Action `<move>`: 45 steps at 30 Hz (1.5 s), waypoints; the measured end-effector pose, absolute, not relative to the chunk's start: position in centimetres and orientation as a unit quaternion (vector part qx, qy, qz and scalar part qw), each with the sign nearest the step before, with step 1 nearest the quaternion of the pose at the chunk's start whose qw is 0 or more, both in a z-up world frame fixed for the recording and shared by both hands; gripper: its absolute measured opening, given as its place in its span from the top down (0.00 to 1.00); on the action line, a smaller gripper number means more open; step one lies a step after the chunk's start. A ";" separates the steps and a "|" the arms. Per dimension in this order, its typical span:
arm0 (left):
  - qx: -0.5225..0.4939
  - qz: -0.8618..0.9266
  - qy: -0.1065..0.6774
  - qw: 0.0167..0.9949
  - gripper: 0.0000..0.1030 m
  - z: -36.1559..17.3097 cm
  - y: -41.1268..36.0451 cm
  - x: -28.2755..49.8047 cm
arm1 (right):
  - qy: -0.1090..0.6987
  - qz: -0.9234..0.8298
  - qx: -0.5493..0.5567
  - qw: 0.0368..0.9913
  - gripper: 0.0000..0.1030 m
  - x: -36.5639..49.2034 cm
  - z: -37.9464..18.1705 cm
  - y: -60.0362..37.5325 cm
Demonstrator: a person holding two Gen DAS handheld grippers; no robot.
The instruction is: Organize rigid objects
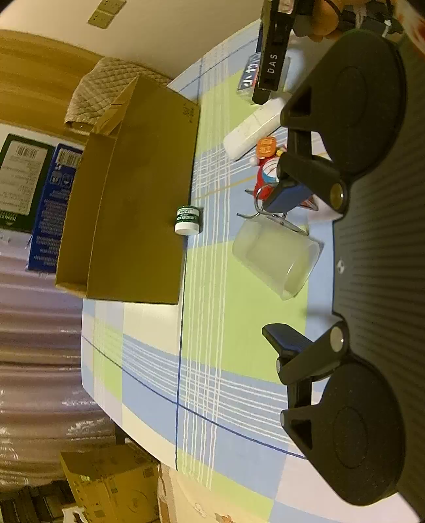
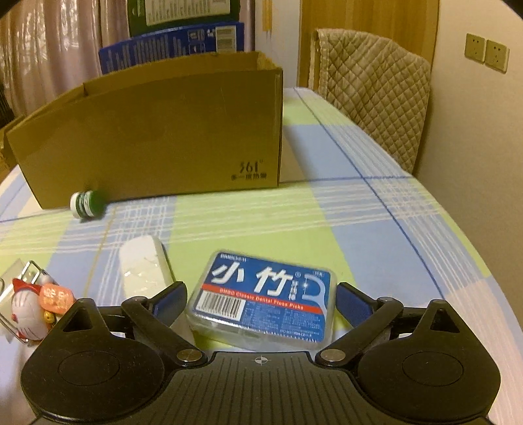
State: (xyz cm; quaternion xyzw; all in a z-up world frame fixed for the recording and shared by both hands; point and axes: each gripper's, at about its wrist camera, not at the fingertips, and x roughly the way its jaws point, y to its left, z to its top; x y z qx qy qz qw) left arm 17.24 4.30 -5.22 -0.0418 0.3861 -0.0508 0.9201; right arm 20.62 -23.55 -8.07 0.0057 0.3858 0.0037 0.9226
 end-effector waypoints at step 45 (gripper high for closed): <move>0.082 -0.137 0.448 0.879 0.54 -7.5 2.3 15.8 | 0.383 0.052 0.025 0.922 0.14 14.4 -4.3 -23.0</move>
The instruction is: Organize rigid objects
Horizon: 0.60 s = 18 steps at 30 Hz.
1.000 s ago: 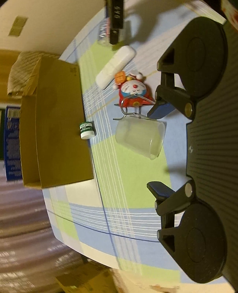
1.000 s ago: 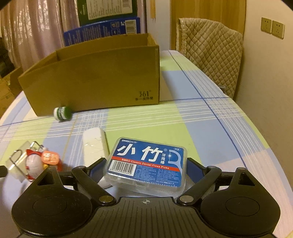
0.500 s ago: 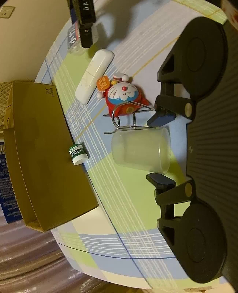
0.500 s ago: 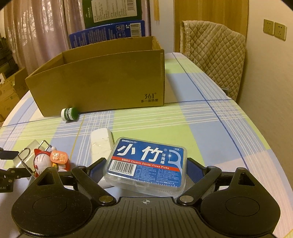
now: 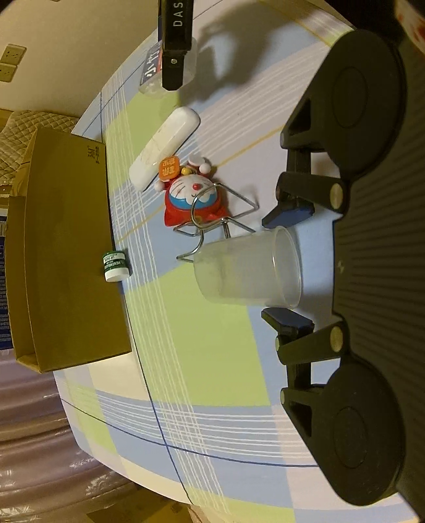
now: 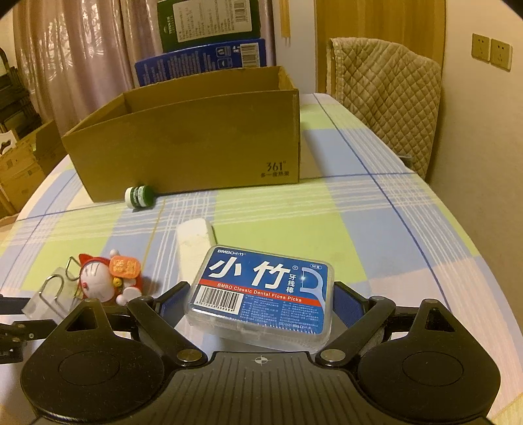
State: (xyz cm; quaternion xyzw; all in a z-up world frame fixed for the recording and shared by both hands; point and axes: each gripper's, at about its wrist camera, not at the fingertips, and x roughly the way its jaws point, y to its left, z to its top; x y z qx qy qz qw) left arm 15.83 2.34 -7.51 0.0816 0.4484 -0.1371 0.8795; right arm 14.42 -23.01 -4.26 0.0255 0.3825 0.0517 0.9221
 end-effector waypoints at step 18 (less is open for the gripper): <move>0.047 -0.105 0.449 0.886 0.50 -7.9 3.7 16.5 | 0.392 0.054 0.029 0.918 0.14 13.5 -4.7 -22.9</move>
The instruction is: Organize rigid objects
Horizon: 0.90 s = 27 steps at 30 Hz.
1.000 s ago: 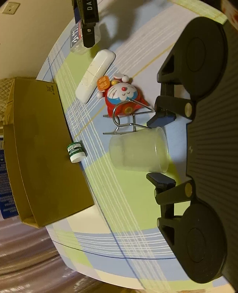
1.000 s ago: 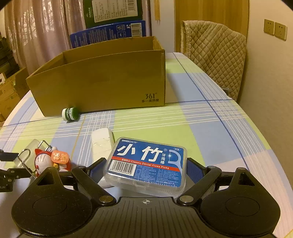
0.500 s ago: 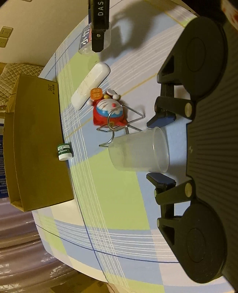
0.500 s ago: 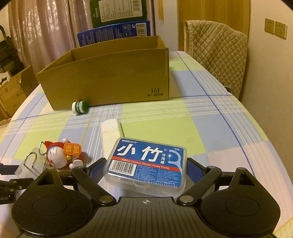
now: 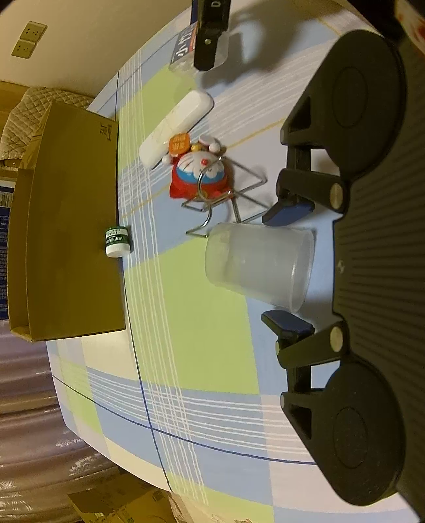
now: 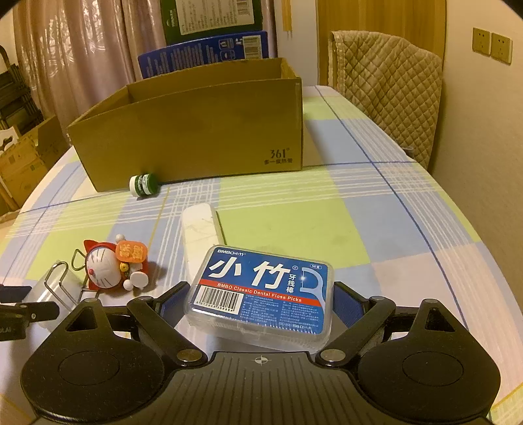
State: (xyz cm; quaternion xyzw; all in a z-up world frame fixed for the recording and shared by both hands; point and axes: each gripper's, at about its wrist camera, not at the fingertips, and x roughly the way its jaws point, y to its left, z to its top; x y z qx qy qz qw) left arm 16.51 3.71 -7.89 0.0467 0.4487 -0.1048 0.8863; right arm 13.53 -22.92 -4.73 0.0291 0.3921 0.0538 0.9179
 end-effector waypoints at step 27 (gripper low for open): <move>0.030 -0.083 0.413 0.907 0.54 -4.8 4.4 16.2 | 0.366 0.055 0.027 0.928 0.14 13.5 -3.3 -22.9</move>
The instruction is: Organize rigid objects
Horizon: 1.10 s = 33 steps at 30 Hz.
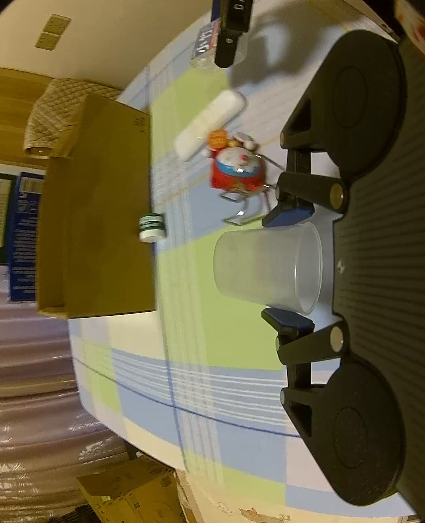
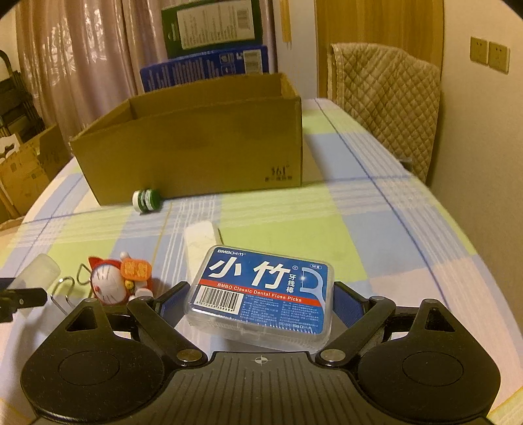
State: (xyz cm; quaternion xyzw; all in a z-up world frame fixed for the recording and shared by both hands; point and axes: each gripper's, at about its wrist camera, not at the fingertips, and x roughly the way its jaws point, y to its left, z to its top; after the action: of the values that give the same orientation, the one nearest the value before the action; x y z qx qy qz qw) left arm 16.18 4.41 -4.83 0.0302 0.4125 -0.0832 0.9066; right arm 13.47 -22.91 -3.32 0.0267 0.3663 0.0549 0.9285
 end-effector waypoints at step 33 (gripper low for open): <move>-0.005 -0.099 0.295 0.950 0.54 4.4 0.4 31.7 | 0.246 0.092 0.020 0.965 0.14 28.7 7.6 -22.1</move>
State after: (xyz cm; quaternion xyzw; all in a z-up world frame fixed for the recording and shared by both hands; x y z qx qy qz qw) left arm 31.66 0.44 4.45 -0.0050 0.2951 -0.0990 0.9503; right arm 28.72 -22.13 7.57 0.0203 0.2459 0.0918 0.9647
